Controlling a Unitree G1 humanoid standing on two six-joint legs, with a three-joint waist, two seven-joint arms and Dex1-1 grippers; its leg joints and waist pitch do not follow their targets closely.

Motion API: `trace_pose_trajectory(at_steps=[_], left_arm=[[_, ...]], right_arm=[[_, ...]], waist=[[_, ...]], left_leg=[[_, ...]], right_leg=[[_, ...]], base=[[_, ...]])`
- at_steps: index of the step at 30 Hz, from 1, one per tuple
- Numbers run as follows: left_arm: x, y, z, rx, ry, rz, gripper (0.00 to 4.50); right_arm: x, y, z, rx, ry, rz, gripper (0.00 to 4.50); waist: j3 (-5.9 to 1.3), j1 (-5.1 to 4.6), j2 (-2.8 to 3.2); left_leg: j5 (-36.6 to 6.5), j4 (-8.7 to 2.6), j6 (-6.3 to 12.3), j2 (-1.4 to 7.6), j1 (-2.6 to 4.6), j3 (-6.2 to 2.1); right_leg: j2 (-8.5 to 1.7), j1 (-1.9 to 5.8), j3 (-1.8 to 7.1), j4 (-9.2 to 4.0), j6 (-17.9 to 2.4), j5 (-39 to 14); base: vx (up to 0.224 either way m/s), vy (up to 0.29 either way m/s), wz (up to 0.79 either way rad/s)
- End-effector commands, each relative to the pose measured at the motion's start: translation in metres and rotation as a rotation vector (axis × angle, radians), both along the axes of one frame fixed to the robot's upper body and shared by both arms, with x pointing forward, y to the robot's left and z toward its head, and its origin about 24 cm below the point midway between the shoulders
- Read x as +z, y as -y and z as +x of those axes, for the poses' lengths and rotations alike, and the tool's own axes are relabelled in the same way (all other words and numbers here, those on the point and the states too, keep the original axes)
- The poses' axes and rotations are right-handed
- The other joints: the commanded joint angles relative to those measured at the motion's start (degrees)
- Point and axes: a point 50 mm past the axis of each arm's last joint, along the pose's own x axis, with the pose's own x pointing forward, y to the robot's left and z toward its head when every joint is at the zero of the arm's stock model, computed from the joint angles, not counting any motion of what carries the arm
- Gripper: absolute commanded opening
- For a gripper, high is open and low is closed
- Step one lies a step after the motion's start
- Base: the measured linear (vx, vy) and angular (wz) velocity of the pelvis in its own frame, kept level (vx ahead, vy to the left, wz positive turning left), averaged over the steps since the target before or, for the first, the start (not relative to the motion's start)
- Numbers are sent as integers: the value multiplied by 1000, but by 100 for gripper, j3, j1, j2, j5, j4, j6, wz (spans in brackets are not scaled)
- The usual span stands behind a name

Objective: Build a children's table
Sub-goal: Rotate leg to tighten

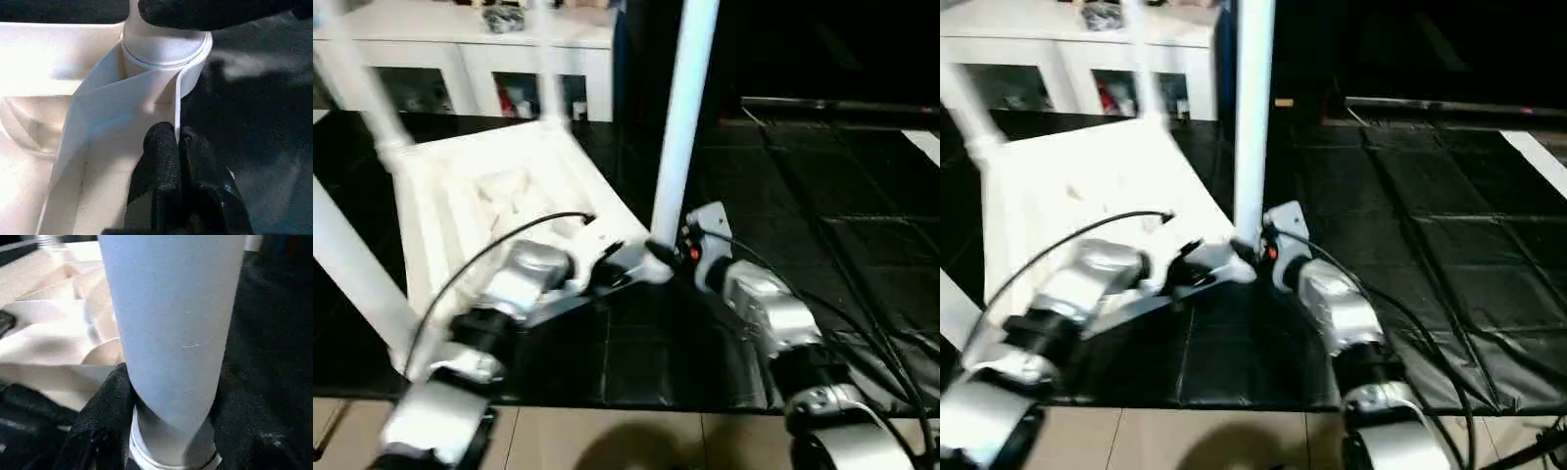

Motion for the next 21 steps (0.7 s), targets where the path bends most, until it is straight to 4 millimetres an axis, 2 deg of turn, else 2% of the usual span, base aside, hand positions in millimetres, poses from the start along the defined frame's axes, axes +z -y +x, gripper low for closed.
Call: trace_pose_trajectory(at_steps=[1,2,3,4,6,8,11,13,17,21], left_arm=[[20,36,1,-93,58,-101,0],[21,37,1,-97,60,-100,0],[21,37,1,-97,63,-98,0],[20,35,1,-101,65,-95,0],[20,33,0,-102,67,-87,0],[18,29,0,-111,70,-76,0],[17,23,-1,-129,67,-65,0],[16,16,-2,-148,56,-50,0],[15,8,-5,-201,47,-44,0],[13,-5,-12,-290,23,-19,0]], right_arm=[[-14,-37,-12,119,-85,14,196],[-13,-37,-13,129,-80,20,196],[-13,-38,-14,137,-75,31,249],[-12,-38,-15,149,-69,38,263],[-12,-38,-16,161,-63,36,266],[-12,-36,-16,161,-55,41,298],[-11,-30,-17,164,-42,50,311],[-10,-22,-21,213,-11,66,350],[-10,-8,-30,300,-1,92,372],[-11,21,-39,394,-1,62,408]], waist=[[-342,51,3],[-345,60,5],[-345,62,2],[-349,68,-4],[-359,90,-3],[-364,116,-6],[-360,135,5],[-364,148,1],[-358,210,12],[-354,251,16]], left_leg=[[-1556,-443,309,-49,-80,67],[-1466,-446,340,-43,-88,80],[-1449,-443,350,-41,-84,87],[-1425,-437,359,-41,-72,98],[-1291,-430,380,-40,-66,115],[-1158,-424,395,-35,-58,132],[-1137,-428,381,-30,-89,126],[-1089,-428,374,-28,-97,121],[-1137,-435,442,-7,-89,125],[-1236,-441,424,4,-64,129]], right_leg=[[-267,327,203,-424,-735,-2394],[-263,334,221,-401,-807,-2224],[-265,329,227,-398,-832,-2201],[-263,322,237,-389,-879,-2158],[-263,318,256,-372,-976,-1984],[-260,315,278,-339,-1093,-1772],[-261,335,289,-309,-1085,-1745],[-263,347,289,-297,-1079,-1676],[-261,353,300,-288,-1131,-1567],[-263,336,307,-301,-1128,-1672]], base=[[0,0,0],[0,0,0],[0,0,0],[0,0,0],[0,0,0],[0,0,0],[0,0,0],[0,0,0],[0,0,0],[0,0,0]])
